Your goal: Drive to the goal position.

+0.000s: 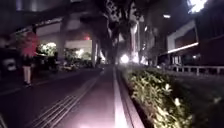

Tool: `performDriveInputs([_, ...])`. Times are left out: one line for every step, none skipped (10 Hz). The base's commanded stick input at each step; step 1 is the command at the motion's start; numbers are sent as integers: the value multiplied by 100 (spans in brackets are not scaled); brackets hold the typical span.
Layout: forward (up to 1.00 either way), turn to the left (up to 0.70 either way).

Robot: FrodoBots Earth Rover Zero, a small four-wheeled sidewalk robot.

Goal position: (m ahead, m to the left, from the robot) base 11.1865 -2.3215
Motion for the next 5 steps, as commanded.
performDriveInputs([45,0])
performDriveInputs([45,0])
performDriveInputs([45,0])
performDriveInputs([45,0])
performDriveInputs([45,0])
